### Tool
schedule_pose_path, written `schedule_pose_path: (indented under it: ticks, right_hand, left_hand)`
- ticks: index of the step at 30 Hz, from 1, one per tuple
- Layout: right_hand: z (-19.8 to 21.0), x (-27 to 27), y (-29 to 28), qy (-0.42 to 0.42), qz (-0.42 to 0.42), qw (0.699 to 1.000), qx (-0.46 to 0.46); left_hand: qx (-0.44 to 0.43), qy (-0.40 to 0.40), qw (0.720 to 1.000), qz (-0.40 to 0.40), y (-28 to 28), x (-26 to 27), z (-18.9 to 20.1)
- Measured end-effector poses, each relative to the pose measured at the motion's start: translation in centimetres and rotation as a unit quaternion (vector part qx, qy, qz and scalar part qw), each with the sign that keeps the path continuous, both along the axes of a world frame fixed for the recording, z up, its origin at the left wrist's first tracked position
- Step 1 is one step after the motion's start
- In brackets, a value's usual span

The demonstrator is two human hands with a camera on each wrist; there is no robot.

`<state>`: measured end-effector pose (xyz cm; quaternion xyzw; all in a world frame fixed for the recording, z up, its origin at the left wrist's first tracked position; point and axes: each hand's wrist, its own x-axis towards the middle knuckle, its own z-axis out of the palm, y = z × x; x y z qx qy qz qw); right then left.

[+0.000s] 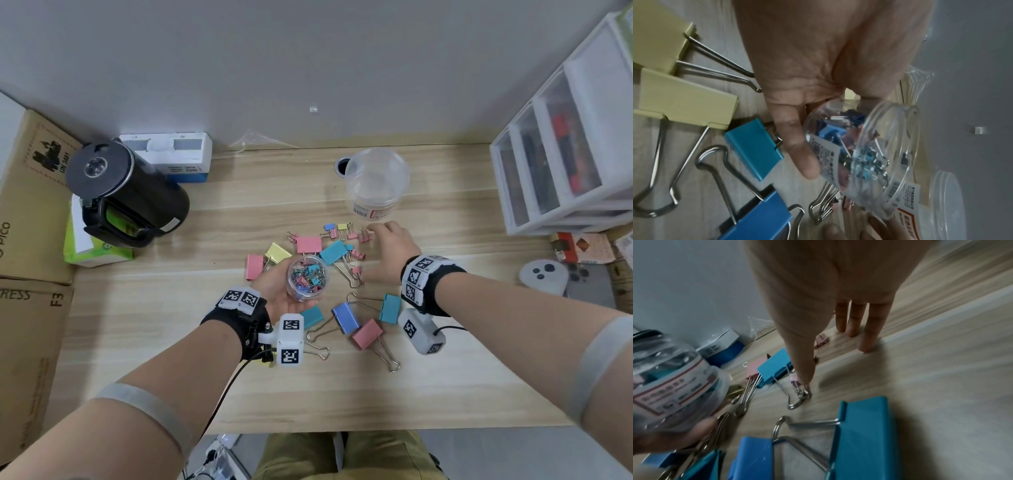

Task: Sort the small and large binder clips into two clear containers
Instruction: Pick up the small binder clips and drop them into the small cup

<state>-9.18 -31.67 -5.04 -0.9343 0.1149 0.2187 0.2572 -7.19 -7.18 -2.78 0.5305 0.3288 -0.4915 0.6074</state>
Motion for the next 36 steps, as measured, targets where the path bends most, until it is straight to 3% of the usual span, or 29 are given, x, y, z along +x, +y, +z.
schedule_pose_path:
  ticks: [11,21,36]
  right_hand:
    - [-1.3,1.8,0.5,-0.041,0.02,0.999,0.001]
    - [-1.4,3.6,1.7,-0.01,0.12,0.993,0.001]
    - [-1.6,3.2,2.3,-0.022,0.106,0.994,0.017]
  left_hand:
    - [-0.001,-0.015,1.0,-0.004,0.5,0.8,0.1]
    - [0.008,-0.015,1.0,-0.004,0.5,1.6,0.0]
    - [0.01,-0.015,1.0,-0.001,0.2,1.5,0.2]
